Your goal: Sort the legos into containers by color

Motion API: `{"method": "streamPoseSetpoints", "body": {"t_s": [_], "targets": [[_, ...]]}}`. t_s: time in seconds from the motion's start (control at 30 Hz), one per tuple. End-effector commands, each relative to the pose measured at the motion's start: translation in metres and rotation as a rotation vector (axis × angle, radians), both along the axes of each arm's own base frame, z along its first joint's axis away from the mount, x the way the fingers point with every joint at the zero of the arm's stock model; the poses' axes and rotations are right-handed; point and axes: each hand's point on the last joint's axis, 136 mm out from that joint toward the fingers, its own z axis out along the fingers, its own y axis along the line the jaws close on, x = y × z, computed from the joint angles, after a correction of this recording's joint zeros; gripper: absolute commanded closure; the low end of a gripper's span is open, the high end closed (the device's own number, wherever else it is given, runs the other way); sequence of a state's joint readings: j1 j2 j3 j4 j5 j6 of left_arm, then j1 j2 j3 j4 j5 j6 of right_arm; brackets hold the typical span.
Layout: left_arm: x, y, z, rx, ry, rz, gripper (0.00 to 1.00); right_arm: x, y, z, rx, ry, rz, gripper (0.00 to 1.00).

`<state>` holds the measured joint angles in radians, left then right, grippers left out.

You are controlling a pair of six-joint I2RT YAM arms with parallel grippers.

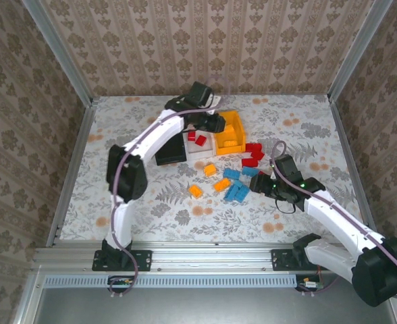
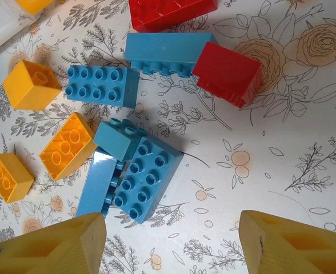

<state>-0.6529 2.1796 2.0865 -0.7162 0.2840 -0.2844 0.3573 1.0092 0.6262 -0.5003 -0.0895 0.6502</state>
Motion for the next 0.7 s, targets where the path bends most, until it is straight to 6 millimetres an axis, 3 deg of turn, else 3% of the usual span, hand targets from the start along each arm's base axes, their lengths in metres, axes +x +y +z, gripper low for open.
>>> {"method": "streamPoseSetpoints", "body": {"t_s": [0.0,0.1,0.2,0.27,0.4,0.67], "targets": [[-0.002,-0.022,-0.003,-0.01,0.04,-0.067,0.67,-0.009,-0.01,0.0,-0.028,0.017,-0.005,0.35],[0.01,-0.036,-0.012,-0.013,0.052,-0.076,0.64,-0.008,-0.014,0.003,-0.031,0.016,-0.012,0.34],[0.015,-0.039,-0.023,0.002,0.07,-0.076,0.48,-0.006,-0.022,0.002,-0.054,0.029,-0.04,0.31],[0.016,-0.039,-0.026,0.006,0.077,-0.076,0.45,-0.002,-0.025,0.0,-0.056,0.045,-0.05,0.28],[0.015,-0.032,-0.012,0.002,0.06,-0.068,0.34,0.017,-0.028,-0.003,-0.074,0.066,-0.041,0.26],[-0.017,0.002,0.033,0.025,0.006,-0.064,0.32,0.058,-0.026,-0.009,-0.094,0.113,-0.035,0.26]]}}
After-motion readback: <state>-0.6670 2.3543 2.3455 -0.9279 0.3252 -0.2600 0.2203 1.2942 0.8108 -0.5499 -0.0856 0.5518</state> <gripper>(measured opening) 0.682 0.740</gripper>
